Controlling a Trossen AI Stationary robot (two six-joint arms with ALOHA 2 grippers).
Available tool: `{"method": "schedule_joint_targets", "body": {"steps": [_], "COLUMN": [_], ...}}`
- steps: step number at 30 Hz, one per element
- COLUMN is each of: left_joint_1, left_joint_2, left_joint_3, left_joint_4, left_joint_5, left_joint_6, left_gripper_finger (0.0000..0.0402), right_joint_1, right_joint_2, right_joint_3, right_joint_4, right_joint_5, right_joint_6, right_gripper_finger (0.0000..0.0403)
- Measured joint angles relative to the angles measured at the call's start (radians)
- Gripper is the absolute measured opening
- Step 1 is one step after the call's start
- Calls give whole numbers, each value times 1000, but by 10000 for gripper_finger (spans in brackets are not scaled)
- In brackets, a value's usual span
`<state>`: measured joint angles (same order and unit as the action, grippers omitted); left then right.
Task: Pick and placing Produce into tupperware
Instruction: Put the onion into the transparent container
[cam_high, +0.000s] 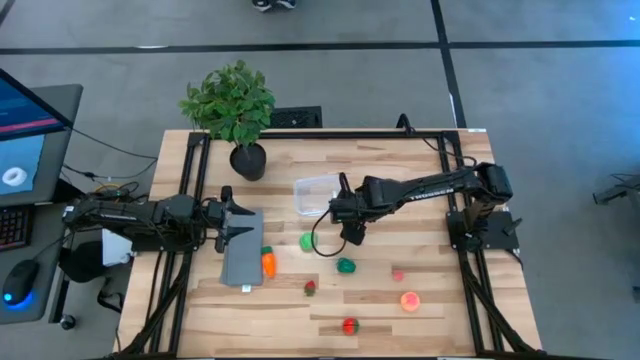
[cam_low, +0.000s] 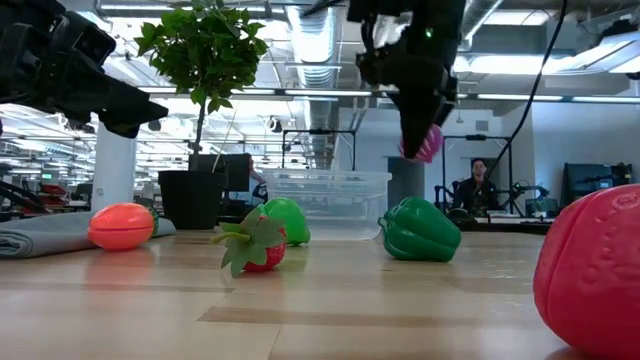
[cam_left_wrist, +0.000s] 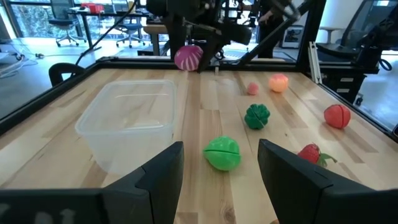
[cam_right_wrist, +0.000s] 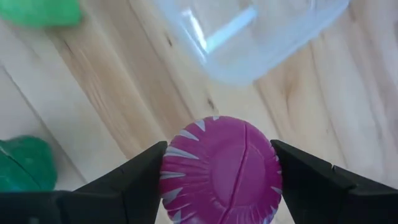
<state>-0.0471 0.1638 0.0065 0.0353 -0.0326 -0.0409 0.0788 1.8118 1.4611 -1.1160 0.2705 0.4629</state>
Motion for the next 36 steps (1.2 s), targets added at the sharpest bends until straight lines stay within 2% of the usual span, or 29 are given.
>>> {"method": "schedule_joint_targets", "body": {"steps": [9, 23, 28, 36], "left_joint_1": [0, 0, 0, 0], "left_joint_2": [0, 0, 0, 0], "left_joint_3": [0, 0, 0, 0], "left_joint_4": [0, 0, 0, 0], "left_joint_5": [0, 0, 0, 0], "left_joint_6": [-2, -7, -8, -8], "left_gripper_finger": [197, 197, 197, 197], "right_joint_1": [0, -74, -107, -189], "right_joint_2": [0, 0, -1, -1], "right_joint_3": [67, 73, 15, -99], "right_joint_4": [49, 371, 506, 705], "right_joint_5": [42, 50, 16, -72], "right_joint_6": [-91, -424, -514, -526], "right_gripper_finger": [301, 301, 301, 301]}}
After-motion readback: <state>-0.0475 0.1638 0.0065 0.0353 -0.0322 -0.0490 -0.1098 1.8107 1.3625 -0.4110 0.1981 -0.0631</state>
